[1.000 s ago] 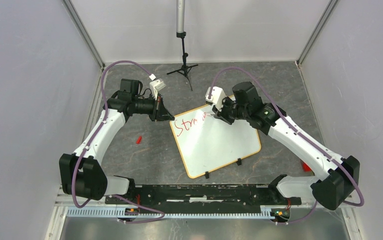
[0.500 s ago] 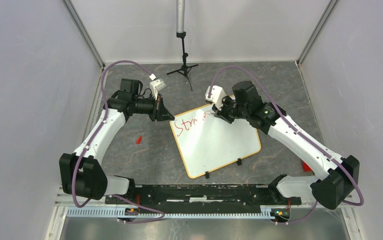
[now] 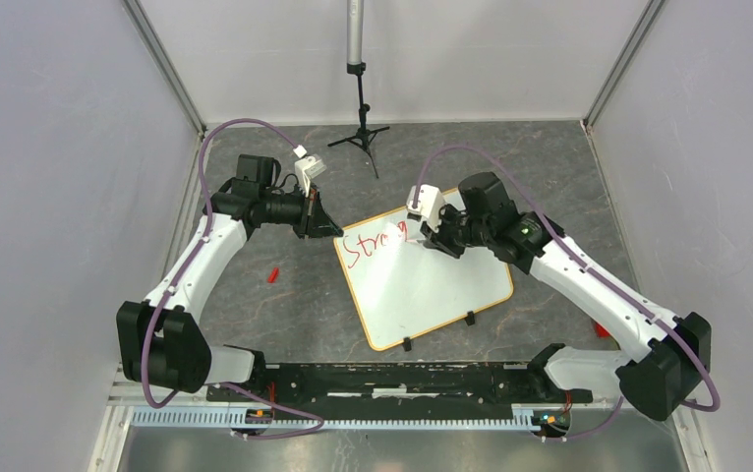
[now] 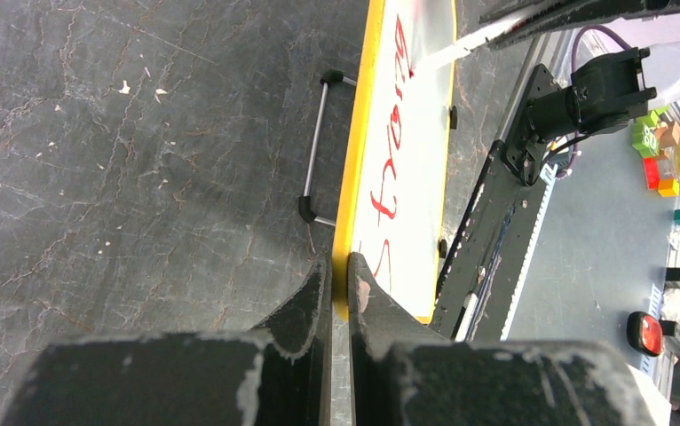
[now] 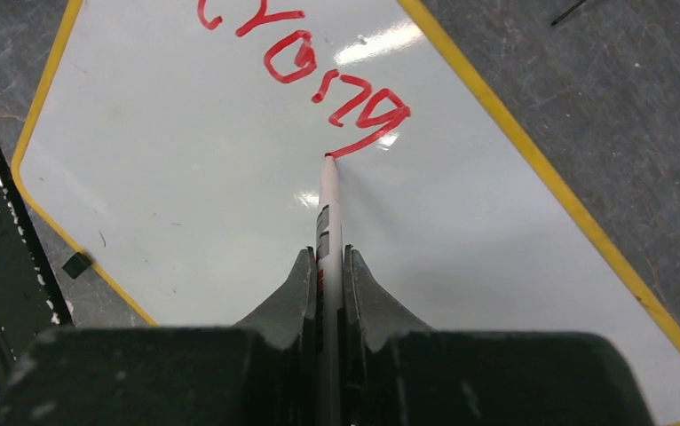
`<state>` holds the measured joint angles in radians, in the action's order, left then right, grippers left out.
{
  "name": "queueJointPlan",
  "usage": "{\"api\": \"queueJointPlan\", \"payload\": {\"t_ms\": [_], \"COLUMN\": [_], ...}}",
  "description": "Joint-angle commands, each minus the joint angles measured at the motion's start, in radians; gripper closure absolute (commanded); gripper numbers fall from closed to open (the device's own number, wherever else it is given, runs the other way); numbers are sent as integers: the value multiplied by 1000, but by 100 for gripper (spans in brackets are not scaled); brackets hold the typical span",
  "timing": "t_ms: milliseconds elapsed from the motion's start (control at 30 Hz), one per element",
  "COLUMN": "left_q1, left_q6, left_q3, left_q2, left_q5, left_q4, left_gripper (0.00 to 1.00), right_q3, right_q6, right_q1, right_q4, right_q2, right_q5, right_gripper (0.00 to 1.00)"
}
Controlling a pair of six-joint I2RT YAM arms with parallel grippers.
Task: Write a sentence on the whiteboard
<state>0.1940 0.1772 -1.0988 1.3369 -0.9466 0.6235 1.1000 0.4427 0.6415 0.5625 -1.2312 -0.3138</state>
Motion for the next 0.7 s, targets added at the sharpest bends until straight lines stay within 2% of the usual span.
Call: {"api": "queueJointPlan", "payload": {"t_ms": [0,233,667], "left_q1": [27,27,27], "left_q6": [49,49,43], "left_q3": [-10,-11,-16], "left_q2": [11,15,12], "left_q5": [-31,-31,-36], "left_q4": [47,47,47], "left_gripper": [98,98,98], "right_q3": [-25,60,75], "right_q6": [-7,-31,-15], "right_q1": [30,51,0], "right_q4": [18,-4,-15], "right_q2": [6,-17,21], "right_q5": [-13,-52,44], "right_gripper": [100,100,100]}}
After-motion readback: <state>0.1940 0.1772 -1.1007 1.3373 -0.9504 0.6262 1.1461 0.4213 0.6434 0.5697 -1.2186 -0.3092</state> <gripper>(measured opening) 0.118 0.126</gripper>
